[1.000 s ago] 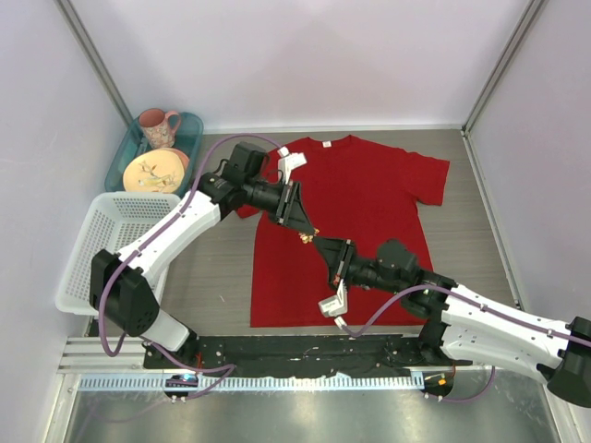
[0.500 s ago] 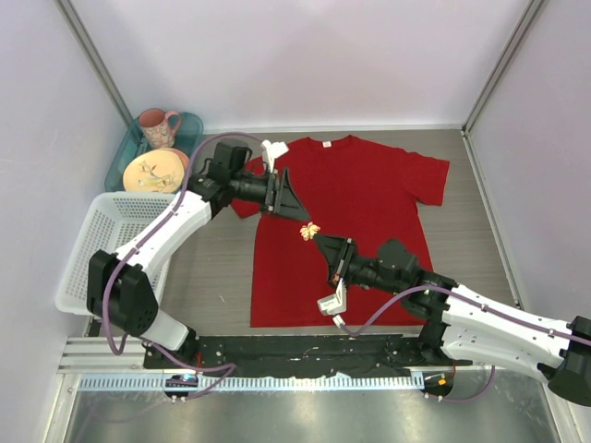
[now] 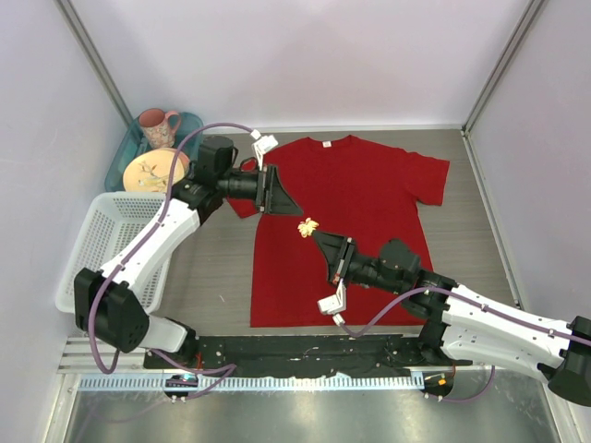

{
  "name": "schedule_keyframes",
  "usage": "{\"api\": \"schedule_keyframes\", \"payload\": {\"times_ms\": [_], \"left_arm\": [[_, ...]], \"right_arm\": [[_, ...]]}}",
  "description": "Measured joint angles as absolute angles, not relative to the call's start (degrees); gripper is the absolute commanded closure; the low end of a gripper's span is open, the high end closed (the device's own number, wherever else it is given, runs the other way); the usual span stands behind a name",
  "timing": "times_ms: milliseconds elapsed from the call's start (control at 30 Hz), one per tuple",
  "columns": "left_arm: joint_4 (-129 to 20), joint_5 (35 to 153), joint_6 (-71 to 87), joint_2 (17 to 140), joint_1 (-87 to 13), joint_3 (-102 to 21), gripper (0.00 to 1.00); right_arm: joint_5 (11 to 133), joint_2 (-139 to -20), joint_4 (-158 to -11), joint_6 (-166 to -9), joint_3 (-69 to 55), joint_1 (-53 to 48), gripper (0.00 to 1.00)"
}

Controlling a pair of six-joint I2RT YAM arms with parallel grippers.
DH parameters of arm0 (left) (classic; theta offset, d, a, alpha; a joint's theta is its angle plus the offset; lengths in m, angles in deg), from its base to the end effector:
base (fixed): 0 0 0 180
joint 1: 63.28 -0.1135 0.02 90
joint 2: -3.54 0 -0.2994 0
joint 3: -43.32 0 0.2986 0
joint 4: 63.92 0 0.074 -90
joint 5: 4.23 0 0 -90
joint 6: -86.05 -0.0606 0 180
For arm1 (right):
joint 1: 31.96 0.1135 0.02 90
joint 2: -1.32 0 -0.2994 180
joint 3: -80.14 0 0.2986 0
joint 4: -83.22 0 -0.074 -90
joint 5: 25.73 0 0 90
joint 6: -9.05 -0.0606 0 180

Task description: Pin the brooch onto the clothing

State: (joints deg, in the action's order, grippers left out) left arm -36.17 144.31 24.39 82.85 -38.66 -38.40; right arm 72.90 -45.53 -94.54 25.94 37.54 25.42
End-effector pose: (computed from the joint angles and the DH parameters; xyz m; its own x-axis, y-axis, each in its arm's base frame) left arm 0.3042 -0.1962 0.3751 -0.7784 0.0842 -0.6222 0.6235 0.2196 -0.7503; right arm 0.1250 0.2122 0.2947 0.8914 -0.3622 0.2724 0.2070 -0.2095 -0.9557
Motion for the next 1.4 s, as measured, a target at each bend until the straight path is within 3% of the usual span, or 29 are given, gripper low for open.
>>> {"api": "schedule_keyframes", "payload": {"times_ms": [433,633,733,767,900,933,1033,1233,1400], "left_arm": [[-32.4,144.6,24.1,87.1,-35.1,-40.6,0.58],[-32.4,146.4,26.3,88.2,-34.7,-40.6,0.80],[-33.1,147.7,27.0,88.2,-34.6,-40.6,1.00],[-33.6,147.9,27.4,88.2,-34.6,-40.6,1.00],[-36.6,148.0,28.3,87.4,-34.7,-40.3,1.00],[-37.4,147.5,27.8,86.6,-34.7,-40.1,1.00],[-38.6,142.0,20.6,82.0,-34.8,-39.5,1.00],[-52.5,126.2,-7.4,66.0,-32.7,-29.1,1.00],[-62.1,119.3,-25.4,63.7,-30.6,-24.3,1.00]], "right_arm": [[73.6,-45.1,-94.9,26.3,37.5,25.4,0.99],[73.6,-45.2,-93.9,26.3,37.5,25.4,0.99],[73.5,-45.2,-93.6,26.2,37.5,25.4,0.99],[73.3,-45.2,-93.5,26.3,37.6,25.4,0.99],[71.5,-45.2,-94.6,25.3,37.6,25.4,0.78],[70.3,-45.3,-95.0,24.0,37.6,25.5,0.66],[64.6,-45.4,-95.4,19.2,37.1,25.7,0.44],[51.7,-45.6,-88.1,0.8,27.9,25.6,0.27],[47.1,-48.1,-79.8,-17.2,18.1,25.1,0.16]]}}
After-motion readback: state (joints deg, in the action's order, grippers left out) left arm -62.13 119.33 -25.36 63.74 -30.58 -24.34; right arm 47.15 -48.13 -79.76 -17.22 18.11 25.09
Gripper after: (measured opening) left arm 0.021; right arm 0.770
